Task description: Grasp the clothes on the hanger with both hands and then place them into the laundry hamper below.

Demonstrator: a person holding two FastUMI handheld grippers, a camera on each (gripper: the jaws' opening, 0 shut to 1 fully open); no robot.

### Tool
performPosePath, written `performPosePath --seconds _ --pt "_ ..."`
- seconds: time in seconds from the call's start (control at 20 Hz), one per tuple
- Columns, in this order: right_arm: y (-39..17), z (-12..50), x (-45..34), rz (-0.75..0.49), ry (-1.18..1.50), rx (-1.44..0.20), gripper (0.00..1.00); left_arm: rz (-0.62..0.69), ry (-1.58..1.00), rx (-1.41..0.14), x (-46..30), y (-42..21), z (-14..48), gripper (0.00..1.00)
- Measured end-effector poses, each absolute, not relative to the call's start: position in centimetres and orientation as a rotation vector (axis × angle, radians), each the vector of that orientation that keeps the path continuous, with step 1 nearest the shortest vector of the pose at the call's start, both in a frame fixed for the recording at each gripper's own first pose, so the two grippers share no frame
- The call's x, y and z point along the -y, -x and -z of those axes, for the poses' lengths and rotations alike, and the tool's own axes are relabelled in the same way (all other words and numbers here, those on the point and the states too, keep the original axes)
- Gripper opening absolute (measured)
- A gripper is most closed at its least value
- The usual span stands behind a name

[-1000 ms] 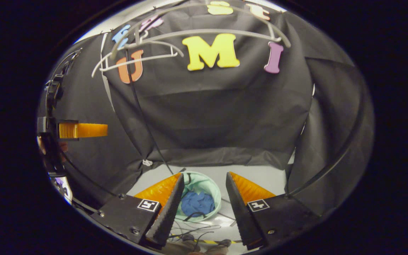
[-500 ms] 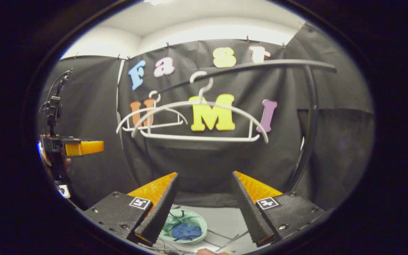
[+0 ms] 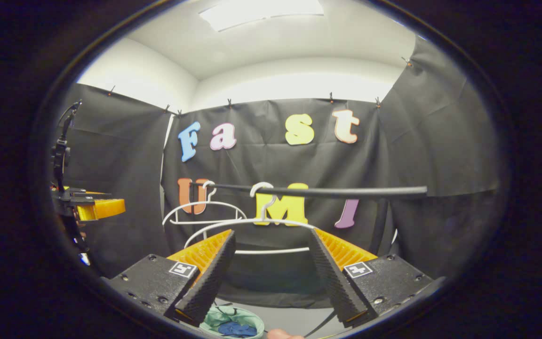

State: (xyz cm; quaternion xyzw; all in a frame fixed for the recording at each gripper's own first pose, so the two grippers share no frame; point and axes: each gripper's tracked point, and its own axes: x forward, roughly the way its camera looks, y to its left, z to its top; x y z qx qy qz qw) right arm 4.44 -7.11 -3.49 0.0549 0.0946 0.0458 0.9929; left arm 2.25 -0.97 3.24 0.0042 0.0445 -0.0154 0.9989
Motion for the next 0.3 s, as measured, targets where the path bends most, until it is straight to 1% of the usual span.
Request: performPosePath --seconds 0.15,0.25,0.3 --pt "-4.9 0.7 7.9 -0.079 -0.11 -0.12 0.99 0.02 0.001 -0.058 0.7 -2.0 -5.0 1.0" --pt "-5.1 -0.4 7.6 -0.093 -0.108 -0.094 1.0 0.004 -0.013 -0.029 0.4 -1.8 -5.8 1.0" --pt "-5.1 -1.1 7.1 -0.108 -0.11 -0.076 0.99 0.003 -0.017 -0.008 0.5 -1.6 -6.3 1.0"
